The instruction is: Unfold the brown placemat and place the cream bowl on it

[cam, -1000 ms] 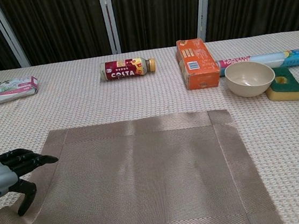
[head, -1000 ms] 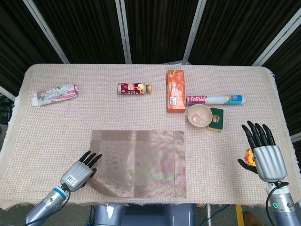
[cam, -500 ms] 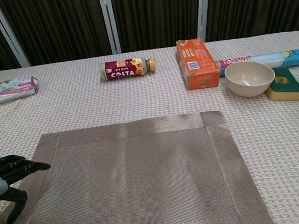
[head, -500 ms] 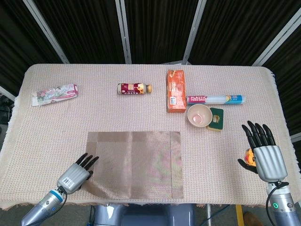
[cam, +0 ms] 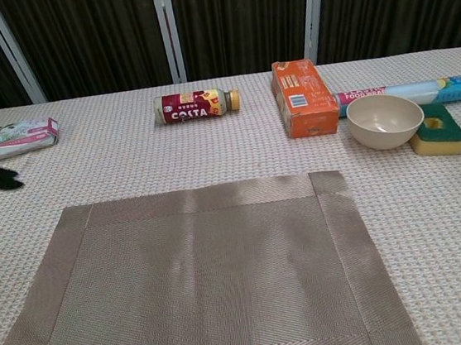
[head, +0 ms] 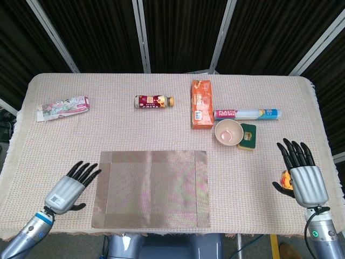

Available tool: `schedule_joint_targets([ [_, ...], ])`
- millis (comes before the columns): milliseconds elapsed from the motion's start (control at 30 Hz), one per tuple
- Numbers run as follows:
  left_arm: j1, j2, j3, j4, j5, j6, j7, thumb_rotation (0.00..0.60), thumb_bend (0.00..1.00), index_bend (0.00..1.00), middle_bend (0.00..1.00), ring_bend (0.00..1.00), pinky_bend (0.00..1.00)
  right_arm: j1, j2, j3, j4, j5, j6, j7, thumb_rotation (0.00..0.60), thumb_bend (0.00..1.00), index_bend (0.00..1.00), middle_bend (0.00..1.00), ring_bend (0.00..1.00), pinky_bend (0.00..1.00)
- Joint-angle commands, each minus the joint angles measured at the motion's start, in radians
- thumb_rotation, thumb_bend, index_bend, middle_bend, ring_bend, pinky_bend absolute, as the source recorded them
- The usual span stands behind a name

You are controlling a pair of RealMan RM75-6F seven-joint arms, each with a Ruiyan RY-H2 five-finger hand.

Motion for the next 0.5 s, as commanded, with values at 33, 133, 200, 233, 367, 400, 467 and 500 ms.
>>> schedule_joint_targets([
  [33, 0.029, 0.065, -0.076, -0.037, -0.016, 0.096, -0.105, 0.6, 0.0, 0.0, 0.0, 0.0, 0.0, 0.009, -0.003, 0.0, 0.005, 0.015, -0.026, 0.0, 0.6, 0.0, 0.0, 0.0, 0.0, 0.0],
  [133, 0.045, 0.07, -0.126, -0.05, -0.072, 0.136, -0.132, 0.6, 0.0, 0.0, 0.0, 0.0, 0.0, 0.034, 0.002, 0.005, 0.011, 0.047, -0.086, 0.025, 0.6, 0.0, 0.0, 0.0, 0.0, 0.0],
  [200, 0.055, 0.068, -0.151, -0.058, -0.109, 0.153, -0.137, 0.6, 0.0, 0.0, 0.0, 0.0, 0.0, 0.057, 0.007, 0.012, 0.017, 0.069, -0.134, 0.046, 0.6, 0.0, 0.02, 0.0, 0.0, 0.0],
  [233, 0.064, 0.065, -0.168, -0.063, -0.139, 0.167, -0.134, 0.6, 0.0, 0.0, 0.0, 0.0, 0.0, 0.079, 0.011, 0.019, 0.027, 0.088, -0.179, 0.061, 0.6, 0.0, 0.03, 0.0, 0.0, 0.0],
  [367, 0.087, 0.051, -0.211, -0.064, -0.206, 0.206, -0.116, 0.6, 0.0, 0.0, 0.0, 0.0, 0.0, 0.15, 0.006, 0.041, 0.081, 0.134, -0.305, 0.092, 0.6, 0.0, 0.08, 0.0, 0.0, 0.0],
  [400, 0.095, 0.044, -0.222, -0.062, -0.225, 0.217, -0.112, 0.6, 0.0, 0.0, 0.0, 0.0, 0.0, 0.178, -0.003, 0.051, 0.111, 0.154, -0.349, 0.097, 0.6, 0.0, 0.09, 0.0, 0.0, 0.0],
  [467, 0.104, 0.033, -0.235, -0.055, -0.245, 0.23, -0.105, 0.6, 0.0, 0.0, 0.0, 0.0, 0.0, 0.219, -0.026, 0.067, 0.16, 0.186, -0.41, 0.101, 0.6, 0.0, 0.14, 0.0, 0.0, 0.0],
  [500, 0.108, 0.028, -0.238, -0.052, -0.252, 0.232, -0.103, 0.6, 0.0, 0.0, 0.0, 0.0, 0.0, 0.236, -0.038, 0.073, 0.18, 0.199, -0.435, 0.107, 0.6, 0.0, 0.17, 0.0, 0.0, 0.0],
])
